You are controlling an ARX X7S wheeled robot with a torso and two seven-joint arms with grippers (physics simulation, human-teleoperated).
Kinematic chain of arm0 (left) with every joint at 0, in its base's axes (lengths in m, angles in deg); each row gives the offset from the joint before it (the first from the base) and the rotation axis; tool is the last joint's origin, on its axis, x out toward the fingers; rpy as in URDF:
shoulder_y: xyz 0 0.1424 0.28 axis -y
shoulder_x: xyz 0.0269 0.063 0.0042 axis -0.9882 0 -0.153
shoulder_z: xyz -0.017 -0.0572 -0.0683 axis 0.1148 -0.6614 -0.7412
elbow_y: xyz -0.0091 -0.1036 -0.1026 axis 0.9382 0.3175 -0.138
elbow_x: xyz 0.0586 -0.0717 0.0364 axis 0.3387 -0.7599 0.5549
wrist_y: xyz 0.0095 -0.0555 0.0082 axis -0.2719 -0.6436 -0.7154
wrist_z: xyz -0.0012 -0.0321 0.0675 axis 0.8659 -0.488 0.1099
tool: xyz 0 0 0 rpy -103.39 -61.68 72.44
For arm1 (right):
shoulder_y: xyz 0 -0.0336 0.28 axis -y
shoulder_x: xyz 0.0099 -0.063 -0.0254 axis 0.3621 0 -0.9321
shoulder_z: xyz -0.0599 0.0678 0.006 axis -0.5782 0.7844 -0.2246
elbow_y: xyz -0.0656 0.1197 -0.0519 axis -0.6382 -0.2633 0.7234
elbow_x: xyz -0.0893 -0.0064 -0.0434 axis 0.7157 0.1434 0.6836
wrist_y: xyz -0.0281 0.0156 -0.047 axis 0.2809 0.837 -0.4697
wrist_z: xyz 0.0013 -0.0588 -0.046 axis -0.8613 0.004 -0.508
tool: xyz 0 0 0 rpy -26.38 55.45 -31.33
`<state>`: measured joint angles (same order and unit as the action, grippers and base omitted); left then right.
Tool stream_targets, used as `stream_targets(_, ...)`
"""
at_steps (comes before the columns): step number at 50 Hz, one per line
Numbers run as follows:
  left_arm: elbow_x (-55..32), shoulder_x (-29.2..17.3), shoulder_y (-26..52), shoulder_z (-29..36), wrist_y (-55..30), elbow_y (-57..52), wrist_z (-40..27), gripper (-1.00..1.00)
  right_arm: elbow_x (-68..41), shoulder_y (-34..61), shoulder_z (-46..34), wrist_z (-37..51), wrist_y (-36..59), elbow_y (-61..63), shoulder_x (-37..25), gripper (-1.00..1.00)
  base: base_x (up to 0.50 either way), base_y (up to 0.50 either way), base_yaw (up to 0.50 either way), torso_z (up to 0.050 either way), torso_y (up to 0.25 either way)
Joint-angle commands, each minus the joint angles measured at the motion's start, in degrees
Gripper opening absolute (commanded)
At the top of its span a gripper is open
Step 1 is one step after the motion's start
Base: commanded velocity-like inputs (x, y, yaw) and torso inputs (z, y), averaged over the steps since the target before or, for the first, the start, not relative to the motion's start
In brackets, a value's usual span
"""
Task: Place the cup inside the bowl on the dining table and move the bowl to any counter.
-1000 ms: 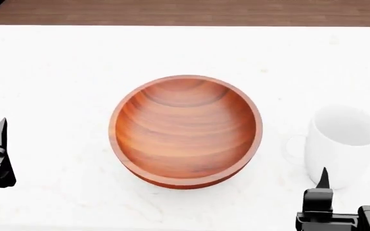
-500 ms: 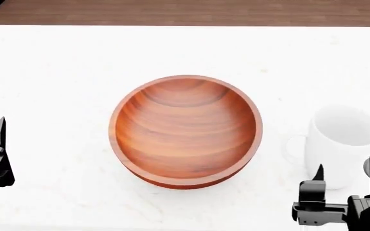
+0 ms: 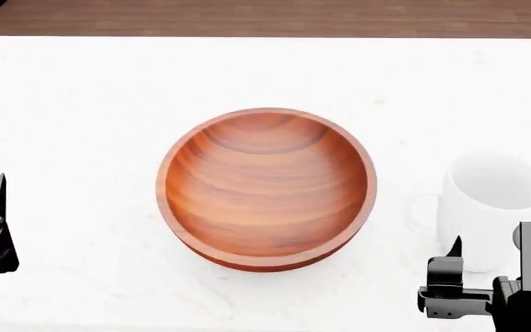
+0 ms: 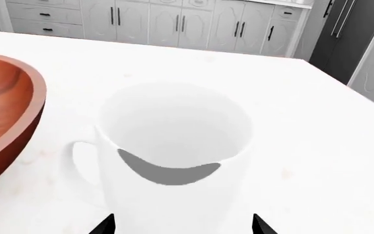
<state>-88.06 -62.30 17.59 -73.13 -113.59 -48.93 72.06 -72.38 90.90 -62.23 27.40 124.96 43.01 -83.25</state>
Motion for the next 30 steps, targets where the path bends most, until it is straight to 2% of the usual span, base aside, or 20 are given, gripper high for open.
stream_targets(1,0.03,-0.09,-0.65,0.01,1.51,0.08,0.38,1.0,1.17,1.49,-0.98,-0.98,-1.7,-3.28,0.74,1.0,0.0,0.0,0.0,0.0,0.0)
stream_targets(15,-0.03,-0.43,-1.33,-0.18,2.33,0.44,0.31,1.0,1.33,2.28,-1.87,-1.18,-1.81,-3.9,0.8,1.0,0.0,0.0,0.0,0.0,0.0)
stream_targets(16,-0.07,-0.43,-1.27,-0.19,2.26,0.38,0.27,1.0,1.42,2.08,-1.7,-0.9,-1.89,-3.4,0.72,-1.0,0.0,0.0,0.0,0.0,0.0)
stream_targets(30,-0.18,-0.51,-1.23,0.35,2.59,0.64,0.0,1.0,0.38,1.98,-0.47,-0.15,-0.56,-1.01,0.06,-1.0,0.0,0.0,0.0,0.0,0.0)
